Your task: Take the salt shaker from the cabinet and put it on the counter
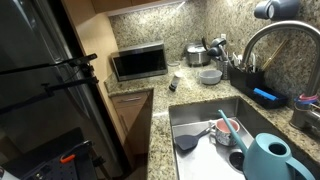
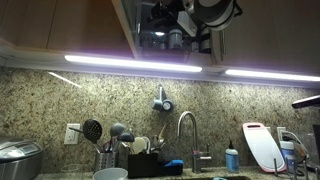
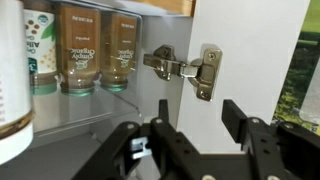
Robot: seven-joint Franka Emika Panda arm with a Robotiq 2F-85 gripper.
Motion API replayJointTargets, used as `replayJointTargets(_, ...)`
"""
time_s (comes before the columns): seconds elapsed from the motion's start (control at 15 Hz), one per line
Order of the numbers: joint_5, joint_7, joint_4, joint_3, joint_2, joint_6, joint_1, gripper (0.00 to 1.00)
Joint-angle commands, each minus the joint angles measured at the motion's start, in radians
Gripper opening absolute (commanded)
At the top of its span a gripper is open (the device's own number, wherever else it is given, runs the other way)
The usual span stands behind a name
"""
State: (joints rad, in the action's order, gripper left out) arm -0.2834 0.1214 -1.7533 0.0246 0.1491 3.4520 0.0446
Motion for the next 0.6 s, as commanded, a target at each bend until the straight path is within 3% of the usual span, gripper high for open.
replayJointTargets(0.0, -0.063, 0.050, -0.047, -0.045, -0.040, 0.007, -0.074, 0.34)
replayJointTargets(0.07, -0.056, 0.043, -0.065, -0.037, -0.045, 0.007, -0.079, 0.34)
replayJointTargets(0.13, -0.056, 0.043, -0.062, -0.038, -0.043, 0.007, -0.089, 0.84)
replayJointTargets(0.33, -0.051, 0.051, -0.101, -0.035, -0.056, -0.012, -0.110, 0.98)
replayJointTargets(0.53, -0.063, 0.065, -0.111, -0.051, -0.063, -0.039, -0.125, 1.00)
